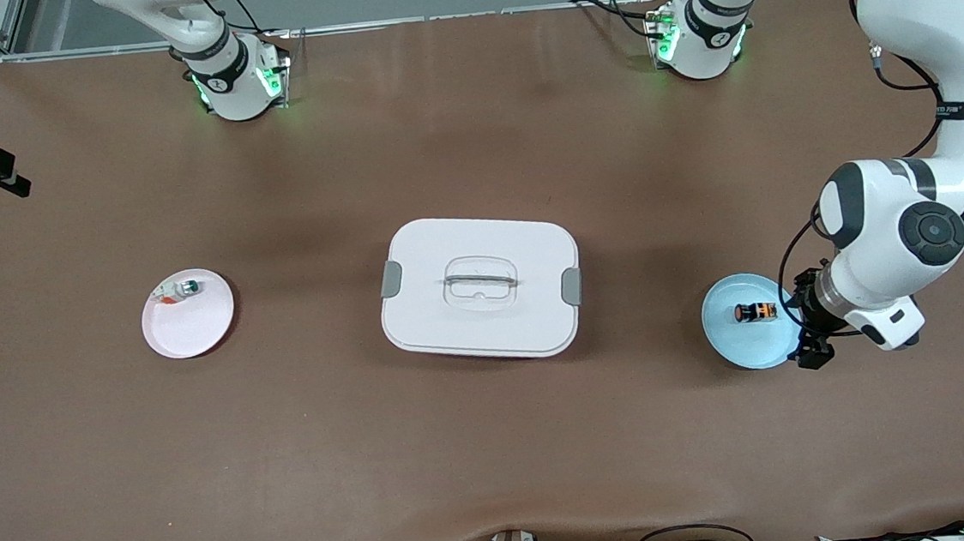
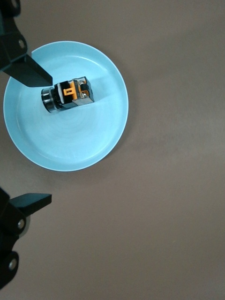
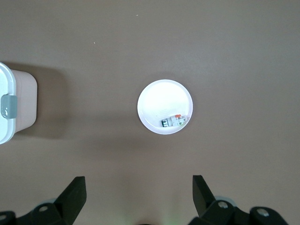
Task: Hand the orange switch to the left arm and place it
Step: 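Lower the switch onto the light-blue plate and open the left gripper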
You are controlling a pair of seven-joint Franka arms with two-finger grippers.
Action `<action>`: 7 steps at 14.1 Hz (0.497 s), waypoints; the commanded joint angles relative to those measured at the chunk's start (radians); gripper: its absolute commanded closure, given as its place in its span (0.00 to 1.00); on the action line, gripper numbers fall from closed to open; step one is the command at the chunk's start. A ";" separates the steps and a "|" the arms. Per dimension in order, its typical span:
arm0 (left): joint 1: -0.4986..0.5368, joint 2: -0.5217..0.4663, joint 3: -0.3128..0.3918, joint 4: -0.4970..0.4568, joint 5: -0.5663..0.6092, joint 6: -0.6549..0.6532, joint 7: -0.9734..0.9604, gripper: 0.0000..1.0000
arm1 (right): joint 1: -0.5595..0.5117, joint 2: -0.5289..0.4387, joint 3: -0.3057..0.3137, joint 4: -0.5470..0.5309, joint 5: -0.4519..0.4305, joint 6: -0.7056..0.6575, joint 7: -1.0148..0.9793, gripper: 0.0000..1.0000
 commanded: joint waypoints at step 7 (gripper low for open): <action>-0.020 -0.002 0.001 0.031 -0.120 -0.005 0.810 0.00 | 0.017 -0.026 -0.001 -0.023 -0.049 -0.019 0.064 0.00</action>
